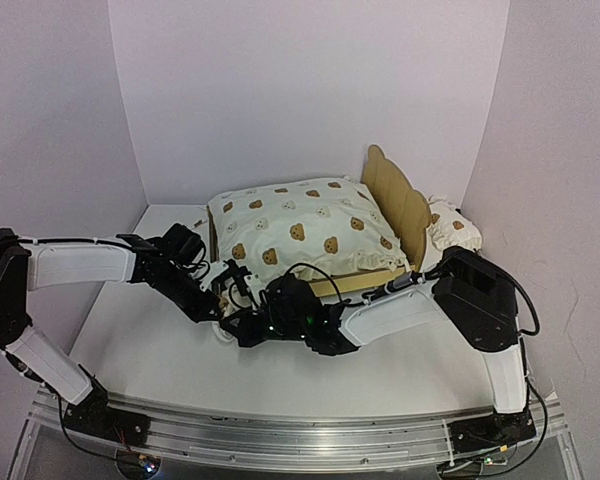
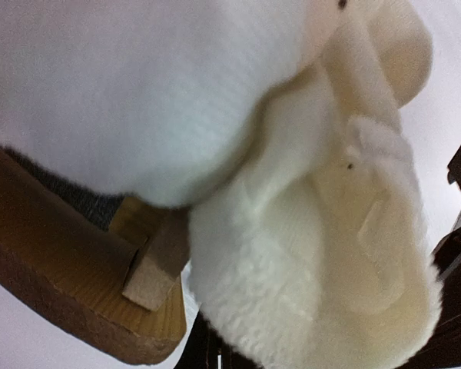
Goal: Set up the pet bed
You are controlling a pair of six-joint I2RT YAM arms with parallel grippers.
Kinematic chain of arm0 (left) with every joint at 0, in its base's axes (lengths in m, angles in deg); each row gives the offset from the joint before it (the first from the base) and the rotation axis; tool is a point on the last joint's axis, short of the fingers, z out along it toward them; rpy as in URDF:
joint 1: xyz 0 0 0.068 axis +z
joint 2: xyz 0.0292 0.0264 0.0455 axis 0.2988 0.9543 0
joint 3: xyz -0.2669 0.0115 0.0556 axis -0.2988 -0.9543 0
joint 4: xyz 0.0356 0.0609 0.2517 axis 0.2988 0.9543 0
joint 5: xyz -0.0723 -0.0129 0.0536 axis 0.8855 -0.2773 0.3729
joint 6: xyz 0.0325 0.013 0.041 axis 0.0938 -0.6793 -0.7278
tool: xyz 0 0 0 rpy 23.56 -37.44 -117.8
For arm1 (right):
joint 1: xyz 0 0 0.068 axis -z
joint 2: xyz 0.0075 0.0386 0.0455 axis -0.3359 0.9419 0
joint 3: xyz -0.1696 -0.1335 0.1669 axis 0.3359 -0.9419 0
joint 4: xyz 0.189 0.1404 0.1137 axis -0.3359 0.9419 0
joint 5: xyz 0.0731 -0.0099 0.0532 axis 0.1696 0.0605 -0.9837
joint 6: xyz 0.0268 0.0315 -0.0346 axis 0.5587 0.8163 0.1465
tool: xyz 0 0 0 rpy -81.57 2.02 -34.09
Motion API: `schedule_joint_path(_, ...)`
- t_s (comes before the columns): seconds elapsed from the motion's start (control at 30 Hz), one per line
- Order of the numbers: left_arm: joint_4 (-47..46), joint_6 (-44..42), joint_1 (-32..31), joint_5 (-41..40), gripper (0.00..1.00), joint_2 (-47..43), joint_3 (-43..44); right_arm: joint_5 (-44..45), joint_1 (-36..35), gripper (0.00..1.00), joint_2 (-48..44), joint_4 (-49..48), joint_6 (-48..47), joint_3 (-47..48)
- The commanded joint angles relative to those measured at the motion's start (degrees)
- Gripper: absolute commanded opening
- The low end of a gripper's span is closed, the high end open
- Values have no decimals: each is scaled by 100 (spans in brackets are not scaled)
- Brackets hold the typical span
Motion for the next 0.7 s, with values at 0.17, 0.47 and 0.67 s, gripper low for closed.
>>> schedule_joint_path(0.17, -308, -2144, -311, 791, 0, 266, 94, 30, 104, 16, -457, -185, -16, -251)
schedule_joint_path(0.47, -589, -3678, -363, 22, 0, 866, 122, 99, 104, 39, -1040, 160, -355, -928)
schedule_joint_path(0.67, -716, -3592, -376, 219, 0, 971, 230, -25, 269, 39, -1389, 314, -221, -1527)
